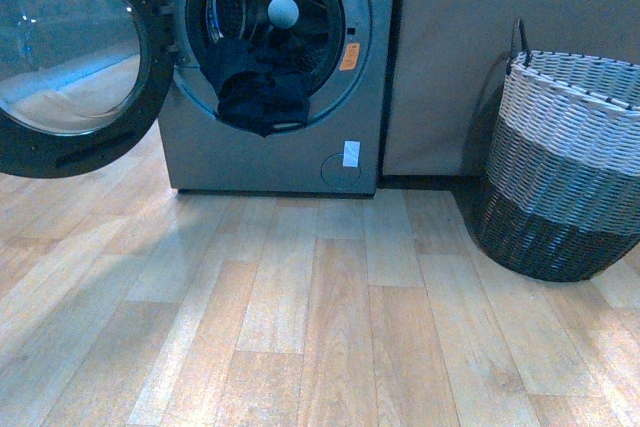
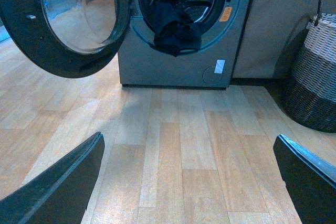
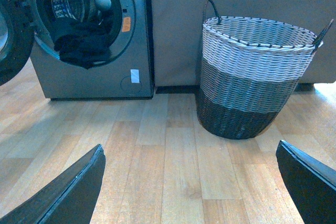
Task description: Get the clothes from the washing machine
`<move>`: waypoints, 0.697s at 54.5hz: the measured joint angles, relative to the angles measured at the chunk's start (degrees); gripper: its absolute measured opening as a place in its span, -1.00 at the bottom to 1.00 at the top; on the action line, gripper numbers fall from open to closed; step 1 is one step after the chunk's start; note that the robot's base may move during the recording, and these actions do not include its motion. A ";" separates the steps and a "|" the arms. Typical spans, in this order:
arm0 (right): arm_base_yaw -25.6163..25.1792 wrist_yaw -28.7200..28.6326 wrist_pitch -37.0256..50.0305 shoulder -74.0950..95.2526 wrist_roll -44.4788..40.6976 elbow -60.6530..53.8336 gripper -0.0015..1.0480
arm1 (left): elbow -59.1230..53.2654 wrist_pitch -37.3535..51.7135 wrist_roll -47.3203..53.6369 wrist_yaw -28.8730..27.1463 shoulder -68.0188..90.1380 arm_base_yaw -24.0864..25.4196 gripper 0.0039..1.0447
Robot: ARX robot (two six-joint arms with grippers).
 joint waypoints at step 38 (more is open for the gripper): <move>0.00 0.02 0.00 0.00 0.00 0.00 0.86 | 0.00 0.00 0.00 0.00 0.00 0.02 0.88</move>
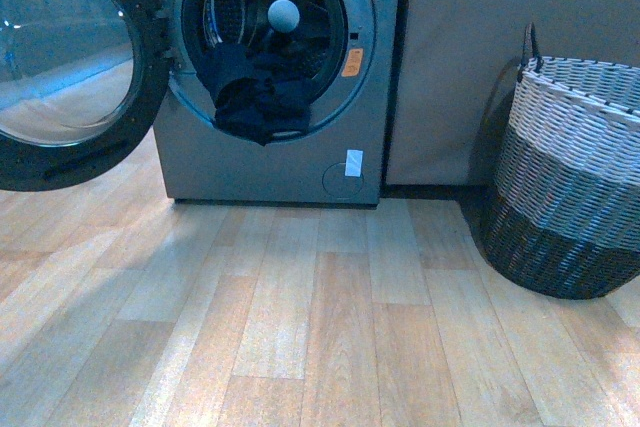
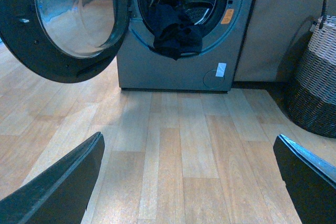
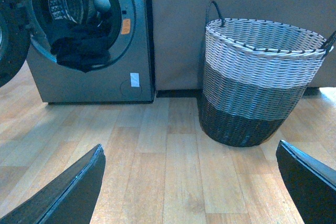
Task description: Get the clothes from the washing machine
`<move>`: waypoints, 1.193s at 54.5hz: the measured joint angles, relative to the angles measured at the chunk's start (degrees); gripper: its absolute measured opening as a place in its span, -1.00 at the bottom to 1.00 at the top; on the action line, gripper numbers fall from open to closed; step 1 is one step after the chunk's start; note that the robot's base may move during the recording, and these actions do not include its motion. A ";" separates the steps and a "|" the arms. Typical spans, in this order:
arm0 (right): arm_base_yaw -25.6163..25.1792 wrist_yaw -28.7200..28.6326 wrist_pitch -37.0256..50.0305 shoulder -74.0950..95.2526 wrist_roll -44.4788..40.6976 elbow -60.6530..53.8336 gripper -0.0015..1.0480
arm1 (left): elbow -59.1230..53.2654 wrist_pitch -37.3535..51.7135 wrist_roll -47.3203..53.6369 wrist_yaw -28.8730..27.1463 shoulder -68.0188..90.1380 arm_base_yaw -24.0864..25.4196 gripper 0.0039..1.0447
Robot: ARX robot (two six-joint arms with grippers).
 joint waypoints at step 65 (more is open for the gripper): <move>0.00 -0.04 0.07 0.00 0.00 0.04 0.86 | 0.00 -0.09 0.00 -0.13 0.09 0.00 0.88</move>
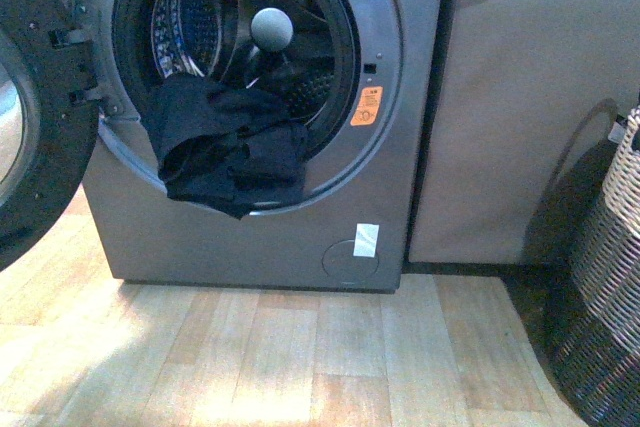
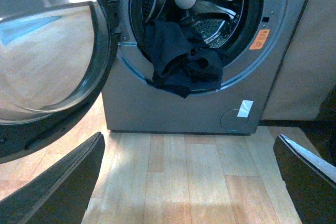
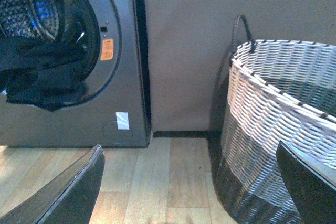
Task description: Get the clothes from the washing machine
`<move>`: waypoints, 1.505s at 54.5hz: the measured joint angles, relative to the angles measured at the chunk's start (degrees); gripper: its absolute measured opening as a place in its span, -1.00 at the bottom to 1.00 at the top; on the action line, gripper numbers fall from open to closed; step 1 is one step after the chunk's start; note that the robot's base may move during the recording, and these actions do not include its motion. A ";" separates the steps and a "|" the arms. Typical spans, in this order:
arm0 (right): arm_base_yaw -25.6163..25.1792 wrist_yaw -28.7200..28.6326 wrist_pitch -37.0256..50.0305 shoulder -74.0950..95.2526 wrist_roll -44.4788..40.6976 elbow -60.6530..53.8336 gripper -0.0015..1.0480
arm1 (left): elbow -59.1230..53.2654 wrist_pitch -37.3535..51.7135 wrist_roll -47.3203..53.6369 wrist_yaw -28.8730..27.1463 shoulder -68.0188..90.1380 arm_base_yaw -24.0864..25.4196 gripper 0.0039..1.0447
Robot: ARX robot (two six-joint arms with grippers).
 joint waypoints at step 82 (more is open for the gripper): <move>0.00 0.11 -0.07 0.00 0.00 -0.04 0.86 | 21.77 27.41 -7.10 16.94 55.56 0.79 0.88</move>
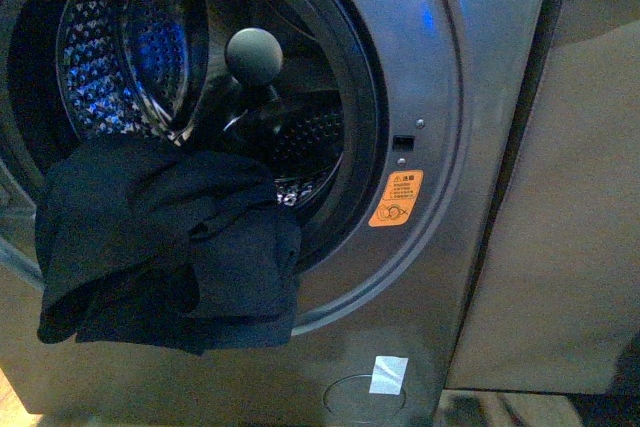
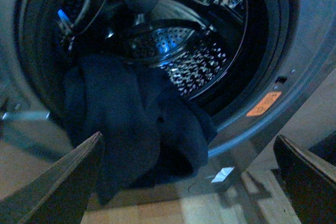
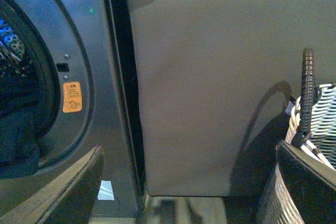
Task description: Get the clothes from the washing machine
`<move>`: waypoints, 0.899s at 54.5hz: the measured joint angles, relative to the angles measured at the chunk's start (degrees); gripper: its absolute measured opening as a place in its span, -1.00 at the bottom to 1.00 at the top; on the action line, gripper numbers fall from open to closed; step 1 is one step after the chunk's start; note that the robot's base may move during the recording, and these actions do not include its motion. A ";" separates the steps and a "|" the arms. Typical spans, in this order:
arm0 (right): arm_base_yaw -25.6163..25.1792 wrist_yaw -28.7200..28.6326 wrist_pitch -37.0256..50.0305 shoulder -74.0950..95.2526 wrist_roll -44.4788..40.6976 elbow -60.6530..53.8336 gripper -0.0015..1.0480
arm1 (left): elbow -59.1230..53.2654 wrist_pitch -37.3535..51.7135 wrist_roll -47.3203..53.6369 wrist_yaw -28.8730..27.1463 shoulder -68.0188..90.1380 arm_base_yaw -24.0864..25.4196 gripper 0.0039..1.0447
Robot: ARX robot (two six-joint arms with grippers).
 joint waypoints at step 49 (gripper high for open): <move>0.00 -0.07 0.00 0.00 0.00 0.00 0.86 | 59.01 -18.91 15.85 -11.87 69.90 -6.71 0.88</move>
